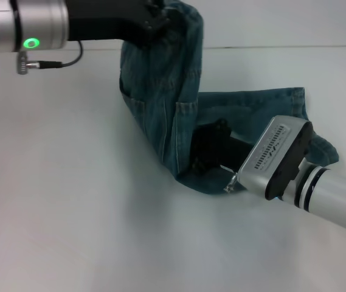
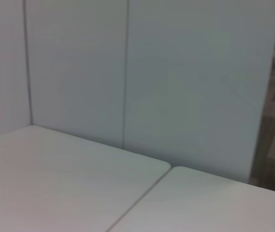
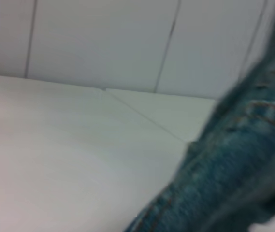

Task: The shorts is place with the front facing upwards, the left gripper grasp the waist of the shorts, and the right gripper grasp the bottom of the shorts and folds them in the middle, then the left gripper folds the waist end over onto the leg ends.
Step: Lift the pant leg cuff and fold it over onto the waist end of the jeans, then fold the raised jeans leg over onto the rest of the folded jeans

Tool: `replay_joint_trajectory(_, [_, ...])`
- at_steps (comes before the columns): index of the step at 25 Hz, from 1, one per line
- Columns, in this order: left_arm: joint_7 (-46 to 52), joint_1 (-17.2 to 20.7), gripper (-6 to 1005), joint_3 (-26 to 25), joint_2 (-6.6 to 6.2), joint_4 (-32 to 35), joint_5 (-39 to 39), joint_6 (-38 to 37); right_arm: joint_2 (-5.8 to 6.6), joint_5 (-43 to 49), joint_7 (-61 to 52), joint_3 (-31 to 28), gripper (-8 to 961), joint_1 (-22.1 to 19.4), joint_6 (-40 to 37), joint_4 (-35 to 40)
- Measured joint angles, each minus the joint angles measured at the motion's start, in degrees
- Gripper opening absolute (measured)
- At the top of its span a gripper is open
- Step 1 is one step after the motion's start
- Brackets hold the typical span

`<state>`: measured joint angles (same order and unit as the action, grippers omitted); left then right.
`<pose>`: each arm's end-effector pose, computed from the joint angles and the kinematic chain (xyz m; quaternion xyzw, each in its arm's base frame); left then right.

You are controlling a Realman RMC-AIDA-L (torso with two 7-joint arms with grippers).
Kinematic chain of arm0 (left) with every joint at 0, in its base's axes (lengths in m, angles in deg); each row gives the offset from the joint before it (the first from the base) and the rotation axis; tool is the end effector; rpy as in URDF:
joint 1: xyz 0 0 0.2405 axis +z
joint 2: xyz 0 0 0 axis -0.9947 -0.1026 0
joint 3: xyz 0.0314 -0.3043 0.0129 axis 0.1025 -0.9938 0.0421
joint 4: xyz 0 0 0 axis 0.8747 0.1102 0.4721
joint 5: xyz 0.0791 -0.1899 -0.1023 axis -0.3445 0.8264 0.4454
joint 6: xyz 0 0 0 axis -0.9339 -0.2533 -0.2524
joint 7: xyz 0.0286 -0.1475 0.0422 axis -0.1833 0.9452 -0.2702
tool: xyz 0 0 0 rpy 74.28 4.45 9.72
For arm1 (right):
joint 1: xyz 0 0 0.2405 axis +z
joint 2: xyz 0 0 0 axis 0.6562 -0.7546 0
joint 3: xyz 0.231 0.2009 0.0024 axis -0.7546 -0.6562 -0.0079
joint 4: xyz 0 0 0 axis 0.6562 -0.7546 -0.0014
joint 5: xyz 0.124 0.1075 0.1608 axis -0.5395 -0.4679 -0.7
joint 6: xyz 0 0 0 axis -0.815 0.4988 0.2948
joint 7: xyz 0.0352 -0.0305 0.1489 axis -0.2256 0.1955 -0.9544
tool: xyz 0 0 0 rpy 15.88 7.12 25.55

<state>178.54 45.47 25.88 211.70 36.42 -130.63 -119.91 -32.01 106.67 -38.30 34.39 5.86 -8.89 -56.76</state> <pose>-0.1421 0.4523 0.0009 -0.9414 -0.1469 -0.2183 0.2111 0.2673 0.3927 -0.1840 -0.9243 0.0431 0.1802 0.3336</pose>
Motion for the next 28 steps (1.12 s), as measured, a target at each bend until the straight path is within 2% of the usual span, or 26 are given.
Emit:
replay_joint_trajectory(9, [3.0,-1.1,45,7.2,0.07,-0.4,0.7,2.9,0.01,9.8,-0.5,-7.1,50,0.4,2.1,-0.8])
replay_joint_trajectory(14, [3.7,-1.3,45,9.0,0.07,-0.7,0.6,5.8,0.93,11.3,-0.3,-8.4,57,-2.5,-1.2,-0.3])
replay_joint_trajectory(19, [3.8,-2.2,45,9.6,0.02,-1.9,0.6,6.9,1.53,11.4,-0.8,-7.5,63,-10.7,-9.0,5.6])
replay_joint_trajectory(20, [3.8,-2.5,45,9.9,0.04,-2.3,0.6,7.4,1.59,11.4,-2.2,-7.6,64,-14.8,-12.9,9.3])
replay_joint_trajectory(21, [3.8,-2.8,45,10.2,0.06,-2.5,0.6,7.8,1.59,11.4,-2.2,-7.6,66,-14.8,-12.9,9.3])
replay_joint_trajectory(25, [3.9,-4.0,44,12.4,0.07,-4.1,0.8,10.1,1.68,10.9,-9.0,-8.7,71,-22.7,-21.4,18.6])
replay_joint_trajectory(28, [3.6,-4.7,42,14.9,0.08,-5.3,0.8,11.6,1.9,10.8,-13.4,-10.1,75,-26.4,-25.1,23.4])
